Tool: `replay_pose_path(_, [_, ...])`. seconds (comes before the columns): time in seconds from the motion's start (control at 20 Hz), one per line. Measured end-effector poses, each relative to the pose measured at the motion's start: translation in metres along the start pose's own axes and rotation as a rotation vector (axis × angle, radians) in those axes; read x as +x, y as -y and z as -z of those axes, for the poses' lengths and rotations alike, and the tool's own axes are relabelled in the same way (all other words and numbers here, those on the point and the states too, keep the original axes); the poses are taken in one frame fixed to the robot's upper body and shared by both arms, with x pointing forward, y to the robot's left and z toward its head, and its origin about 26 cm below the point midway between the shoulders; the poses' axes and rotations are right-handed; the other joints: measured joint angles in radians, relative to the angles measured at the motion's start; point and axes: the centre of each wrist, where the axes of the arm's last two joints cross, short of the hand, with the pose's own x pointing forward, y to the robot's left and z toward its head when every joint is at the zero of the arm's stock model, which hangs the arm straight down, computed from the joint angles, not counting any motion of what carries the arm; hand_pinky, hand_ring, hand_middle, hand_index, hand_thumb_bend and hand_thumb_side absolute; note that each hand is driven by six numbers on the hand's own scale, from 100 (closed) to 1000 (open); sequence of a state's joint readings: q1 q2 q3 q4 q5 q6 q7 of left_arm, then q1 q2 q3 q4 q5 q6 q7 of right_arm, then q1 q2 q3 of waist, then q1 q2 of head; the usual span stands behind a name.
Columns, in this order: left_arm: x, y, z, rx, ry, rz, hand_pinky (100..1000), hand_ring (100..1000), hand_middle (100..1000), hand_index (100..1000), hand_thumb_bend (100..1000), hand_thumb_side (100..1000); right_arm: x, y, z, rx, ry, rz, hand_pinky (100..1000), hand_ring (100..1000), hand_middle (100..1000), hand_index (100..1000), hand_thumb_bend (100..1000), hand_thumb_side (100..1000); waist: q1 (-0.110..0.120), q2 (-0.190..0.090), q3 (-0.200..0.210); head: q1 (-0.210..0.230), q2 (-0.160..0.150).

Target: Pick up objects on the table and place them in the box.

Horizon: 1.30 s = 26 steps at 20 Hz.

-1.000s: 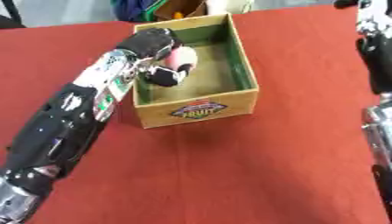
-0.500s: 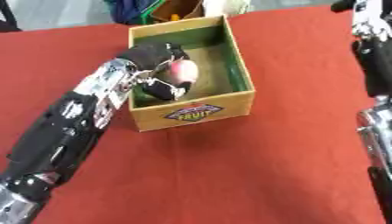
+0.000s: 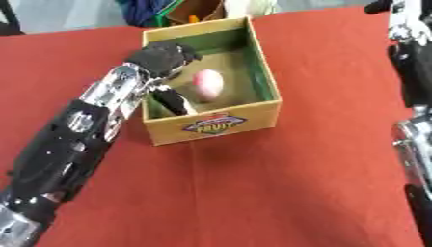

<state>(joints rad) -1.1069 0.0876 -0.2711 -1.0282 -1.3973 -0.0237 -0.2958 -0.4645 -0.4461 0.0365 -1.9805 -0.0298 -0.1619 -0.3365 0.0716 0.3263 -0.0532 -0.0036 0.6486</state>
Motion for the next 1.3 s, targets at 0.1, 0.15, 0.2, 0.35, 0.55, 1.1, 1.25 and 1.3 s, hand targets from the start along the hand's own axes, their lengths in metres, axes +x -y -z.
replay_pose_path(0.1, [0.0,-0.009,-0.003,0.106,-0.024,-0.038,667,774,716,876,688,762,0.0,0.0,-0.001,-0.001,-0.003,-0.001,541,647,583,783,100,492,0.0,0.0,0.005,0.0,0.0])
replay_pose_path(0.15, [0.0,-0.016,-0.006,0.181,-0.038,-0.066,651,740,667,836,665,753,-0.001,0.0,-0.001,-0.002,-0.005,-0.002,540,647,583,783,100,491,0.0,0.0,0.007,0.0,0.0])
replay_pose_path(0.2, [0.0,-0.025,-0.009,0.269,-0.053,-0.101,647,722,643,818,665,752,-0.001,0.001,-0.002,-0.002,-0.008,-0.002,540,647,583,783,100,491,0.0,0.0,0.009,0.0,0.0])
replay_pose_path(0.35, [-0.003,-0.051,-0.022,0.521,-0.088,-0.242,633,650,557,722,587,675,-0.001,0.001,-0.002,-0.004,-0.008,-0.004,540,648,584,783,100,489,0.001,-0.001,0.015,0.002,0.002])
replay_pose_path(0.55, [-0.016,-0.072,-0.042,0.725,-0.086,-0.384,568,604,521,688,453,637,-0.001,0.002,-0.002,-0.007,-0.008,-0.006,540,648,584,783,100,490,0.006,-0.011,0.032,0.012,0.011])
replay_pose_path(1.1, [-0.06,-0.081,-0.102,1.159,-0.367,-0.631,555,553,469,624,260,518,-0.001,0.004,-0.001,-0.001,-0.004,-0.012,541,649,585,784,100,492,-0.006,-0.015,0.067,0.001,0.015])
replay_pose_path(1.25, [-0.063,-0.073,-0.119,1.275,-0.451,-0.742,558,554,472,626,253,519,-0.001,0.004,-0.001,-0.003,-0.002,-0.012,542,649,586,784,100,493,-0.007,-0.015,0.075,0.0,0.021])
replay_pose_path(1.3, [-0.064,-0.071,-0.125,1.313,-0.475,-0.774,559,554,472,625,254,518,-0.001,0.004,-0.001,-0.004,-0.001,-0.012,541,649,585,784,100,492,-0.008,-0.015,0.078,0.0,0.024])
